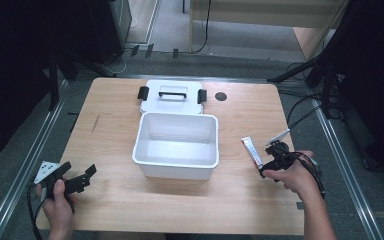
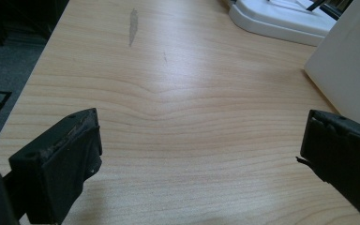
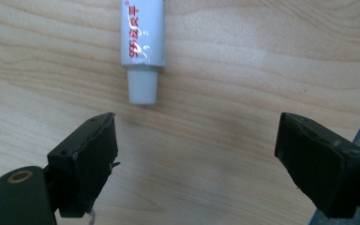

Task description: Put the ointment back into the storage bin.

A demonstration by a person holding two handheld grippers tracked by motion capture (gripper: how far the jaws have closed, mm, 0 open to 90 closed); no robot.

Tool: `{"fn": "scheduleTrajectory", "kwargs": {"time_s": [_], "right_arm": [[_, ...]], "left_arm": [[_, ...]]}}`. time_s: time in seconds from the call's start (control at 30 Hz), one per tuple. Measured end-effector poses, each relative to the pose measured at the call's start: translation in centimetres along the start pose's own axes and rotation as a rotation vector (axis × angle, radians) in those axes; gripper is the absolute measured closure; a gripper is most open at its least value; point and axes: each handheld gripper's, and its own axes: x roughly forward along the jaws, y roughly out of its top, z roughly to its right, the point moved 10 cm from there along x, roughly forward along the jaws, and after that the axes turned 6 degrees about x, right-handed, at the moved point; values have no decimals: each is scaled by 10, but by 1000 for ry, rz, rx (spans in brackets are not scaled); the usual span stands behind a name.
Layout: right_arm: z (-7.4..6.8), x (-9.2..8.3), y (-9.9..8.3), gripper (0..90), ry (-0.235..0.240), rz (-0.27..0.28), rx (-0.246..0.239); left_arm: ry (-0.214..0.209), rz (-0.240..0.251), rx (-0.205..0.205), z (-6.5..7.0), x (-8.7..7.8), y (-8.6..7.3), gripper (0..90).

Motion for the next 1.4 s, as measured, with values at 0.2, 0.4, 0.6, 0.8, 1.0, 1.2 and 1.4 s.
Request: {"fn": "scheduleTrajectory", "kwargs": {"time_s": [0.2, 0.4, 0.6, 0.8, 1.0, 1.2, 1.4], "right_arm": [[-5, -1, 13, 231, 6, -12, -1], [-10, -4, 24, 301, 40, -20, 11], [-12, 0, 30, 376, 38, -46, -26], [-15, 3, 38, 435, 51, -42, -25], [-16, 4, 45, 508, 65, -47, -22], [-21, 5, 49, 556, 99, -59, -27], [-20, 6, 58, 584, 95, -42, -4]], "left_arm": [[-4, -1, 0, 0, 0, 0, 0], [-2, 1, 1, 0, 0, 0, 0], [-5, 0, 0, 0, 0, 0, 0], [-5, 1, 0, 0, 0, 0, 0], [-5, 1, -1, 0, 0, 0, 0], [-7, 1, 0, 0, 0, 0, 0], [-8, 2, -2, 0, 0, 0, 0]]}}
